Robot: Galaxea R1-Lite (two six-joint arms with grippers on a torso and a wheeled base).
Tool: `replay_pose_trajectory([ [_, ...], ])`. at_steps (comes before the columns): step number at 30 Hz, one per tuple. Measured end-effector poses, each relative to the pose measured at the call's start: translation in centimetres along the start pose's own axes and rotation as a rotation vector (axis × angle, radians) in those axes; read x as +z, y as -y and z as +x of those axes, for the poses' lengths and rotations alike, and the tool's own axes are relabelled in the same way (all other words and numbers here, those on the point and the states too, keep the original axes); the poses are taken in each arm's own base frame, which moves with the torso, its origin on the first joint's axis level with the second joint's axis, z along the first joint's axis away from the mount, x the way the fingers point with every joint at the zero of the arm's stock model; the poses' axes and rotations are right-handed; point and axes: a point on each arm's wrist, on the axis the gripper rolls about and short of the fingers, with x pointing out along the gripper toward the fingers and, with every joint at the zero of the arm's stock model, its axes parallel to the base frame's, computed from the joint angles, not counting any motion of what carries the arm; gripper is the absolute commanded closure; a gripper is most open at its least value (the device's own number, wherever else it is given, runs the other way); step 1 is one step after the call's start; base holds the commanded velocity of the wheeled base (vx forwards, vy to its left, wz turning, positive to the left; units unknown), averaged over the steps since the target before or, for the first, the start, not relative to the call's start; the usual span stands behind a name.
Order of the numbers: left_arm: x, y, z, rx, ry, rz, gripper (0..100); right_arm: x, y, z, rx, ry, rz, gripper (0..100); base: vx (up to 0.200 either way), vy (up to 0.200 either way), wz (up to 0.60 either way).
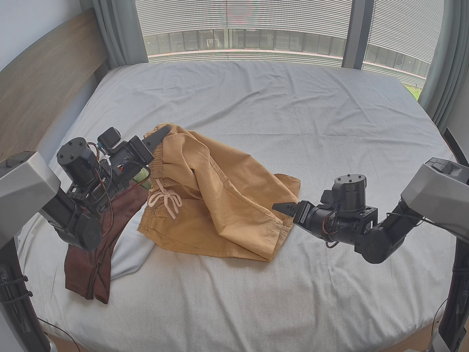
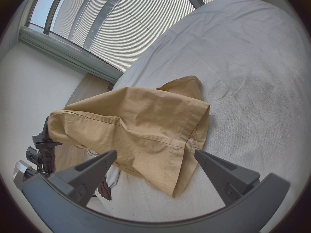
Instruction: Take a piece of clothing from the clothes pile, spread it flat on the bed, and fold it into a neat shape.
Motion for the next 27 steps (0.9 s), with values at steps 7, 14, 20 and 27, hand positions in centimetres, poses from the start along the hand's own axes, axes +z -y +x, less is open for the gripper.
replay_pose_trajectory([
  [7,-0.1,-0.1,0.0,0.002,-0.001,-0.001,100,-0.6,0.8,2.1,-0.011,-0.019,0.005,0,0.000,0.000,0.00],
  [14,-0.1,-0.1,0.0,0.002,-0.001,-0.001,100,-1.3,1.0,3.6,-0.010,-0.035,0.006,0,0.000,0.000,0.00],
  [20,-0.1,-0.1,0.0,0.002,-0.002,-0.001,100,-1.7,1.1,4.5,-0.007,-0.039,0.013,0,0.000,0.000,0.00],
  [27,-0.1,0.0,0.0,0.002,-0.001,0.001,100,-2.1,1.2,5.4,0.001,-0.043,0.018,100,0.000,0.000,0.00],
])
